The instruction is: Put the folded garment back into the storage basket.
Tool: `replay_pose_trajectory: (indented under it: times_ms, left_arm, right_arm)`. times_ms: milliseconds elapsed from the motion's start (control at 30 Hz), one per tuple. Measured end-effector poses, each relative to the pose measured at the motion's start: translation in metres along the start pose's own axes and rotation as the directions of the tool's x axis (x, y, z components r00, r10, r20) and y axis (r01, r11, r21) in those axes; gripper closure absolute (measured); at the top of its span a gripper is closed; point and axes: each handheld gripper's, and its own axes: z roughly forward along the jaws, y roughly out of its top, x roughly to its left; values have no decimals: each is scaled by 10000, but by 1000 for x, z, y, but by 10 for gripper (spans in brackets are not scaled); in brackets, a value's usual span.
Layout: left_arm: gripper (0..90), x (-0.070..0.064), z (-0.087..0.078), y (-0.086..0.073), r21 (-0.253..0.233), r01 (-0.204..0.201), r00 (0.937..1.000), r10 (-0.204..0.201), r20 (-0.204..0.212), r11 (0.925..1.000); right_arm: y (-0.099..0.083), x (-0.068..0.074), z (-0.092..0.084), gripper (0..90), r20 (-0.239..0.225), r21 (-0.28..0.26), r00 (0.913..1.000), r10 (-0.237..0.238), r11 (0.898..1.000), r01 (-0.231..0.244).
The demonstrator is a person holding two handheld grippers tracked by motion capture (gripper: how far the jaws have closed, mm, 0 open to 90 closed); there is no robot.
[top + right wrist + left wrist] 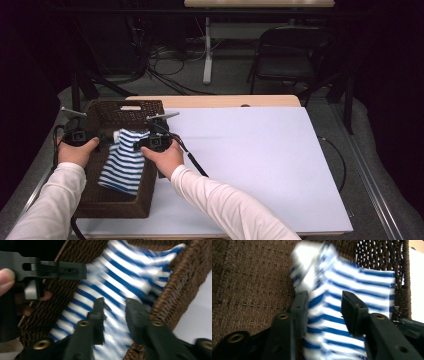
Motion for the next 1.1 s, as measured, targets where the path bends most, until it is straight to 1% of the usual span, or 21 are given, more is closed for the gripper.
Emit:
replay_pose_trajectory:
  times_ms: [33, 67, 200, 267, 333, 367, 433, 500, 533, 600, 667, 767, 800, 833, 867, 900, 933, 967, 1000, 1033, 1100]
  left_arm:
    - [510, 0, 1, 0, -170, -92, 9997, 88, -222, 9998]
    - [478, 0, 1, 0, -222, -98, 9993, 90, -363, 9997]
    - [423, -2, 3, -2, -276, -163, 9976, 145, -672, 9995]
    - [418, -2, 4, -3, -347, -260, 9964, 231, -820, 9991]
    - [396, -4, 5, -4, -402, -396, 9950, 357, -936, 9984]
    - [395, -5, 5, -4, -353, -445, 9945, 409, -969, 9984]
    - [394, -7, 6, -5, -428, -720, 9929, 676, -978, 9965]
    - [391, -10, 5, -5, -540, -868, 9923, 816, -931, 9948]
    - [391, -12, 4, -5, -569, -994, 9913, 939, -925, 9934]
    - [389, -16, 3, -5, -665, -1299, 9881, 1236, -913, 9893]
    - [389, -20, 2, -5, -732, -1385, 9872, 1317, -903, 9877]
    - [389, -26, 1, -5, -657, -1516, 9857, 1460, -837, 9863]
    - [387, -27, 1, -6, -585, -1593, 9842, 1539, -882, 9855]
    - [385, -29, 1, -6, -568, -1732, 9812, 1673, -958, 9832]
    - [371, -31, 1, -6, -594, -1779, 9807, 1721, -925, 9822]
    - [349, -33, 0, -7, -655, -1796, 9817, 1746, -756, 9816]
    - [328, -35, 0, -8, -656, -1816, 9817, 1770, -706, 9812]
    - [309, -38, 0, -9, -667, -1954, 9790, 1905, -726, 9785]
    - [280, -40, 0, -9, -679, -2108, 9757, 2057, -754, 9752]
    - [242, -43, 0, -10, -665, -2222, 9727, 2165, -833, 9727]
    - [194, -47, 0, -13, -746, -2435, 9672, 2364, -927, 9670]
  right_arm:
    - [0, 0, 0, 631, -13, -12, 10000, -67, 10000, 67]
    - [0, 1, -1, 607, -42, -30, 9999, -98, 9999, 97]
    - [1, 2, -3, 530, -133, -180, 9996, -231, 9996, 229]
    - [2, 2, -4, 486, -259, -169, 9991, -335, 9993, 330]
    - [2, 3, -6, 433, -362, -338, 9978, -554, 9980, 542]
    - [2, 3, -7, 419, -385, -380, 9969, -682, 9970, 667]
    - [2, 4, -10, 386, -385, -407, 9952, -900, 9952, 885]
    - [2, 5, -13, 372, -278, -338, 9927, -1173, 9926, 1164]
    - [2, 6, -14, 358, -221, -404, 9917, -1264, 9913, 1254]
    - [1, 7, -18, 355, 49, -376, 9879, -1550, 9872, 1551]
    - [0, 8, -22, 345, 328, -386, 9819, -1868, 9814, 1880]
    - [0, 10, -28, 315, 489, -293, 9741, -2208, 9745, 2224]
    - [0, 10, -31, 304, 497, -267, 9718, -2305, 9724, 2320]
    - [0, 10, -33, 297, 521, -292, 9692, -2409, 9697, 2426]
    - [0, 11, -36, 293, 533, -257, 9679, -2458, 9686, 2474]
    - [0, 11, -39, 288, 483, -265, 9664, -2525, 9668, 2540]
    - [0, 10, -43, 287, 432, -314, 9668, -2519, 9669, 2534]
    - [0, 10, -46, 286, 431, -272, 9658, -2556, 9661, 2568]
    - [-1, 10, -49, 284, 496, -342, 9640, -2613, 9642, 2631]
    - [-1, 10, -53, 284, 632, -341, 9614, -2677, 9622, 2702]
    - [-1, 8, -59, 284, 842, -394, 9559, -2814, 9576, 2853]
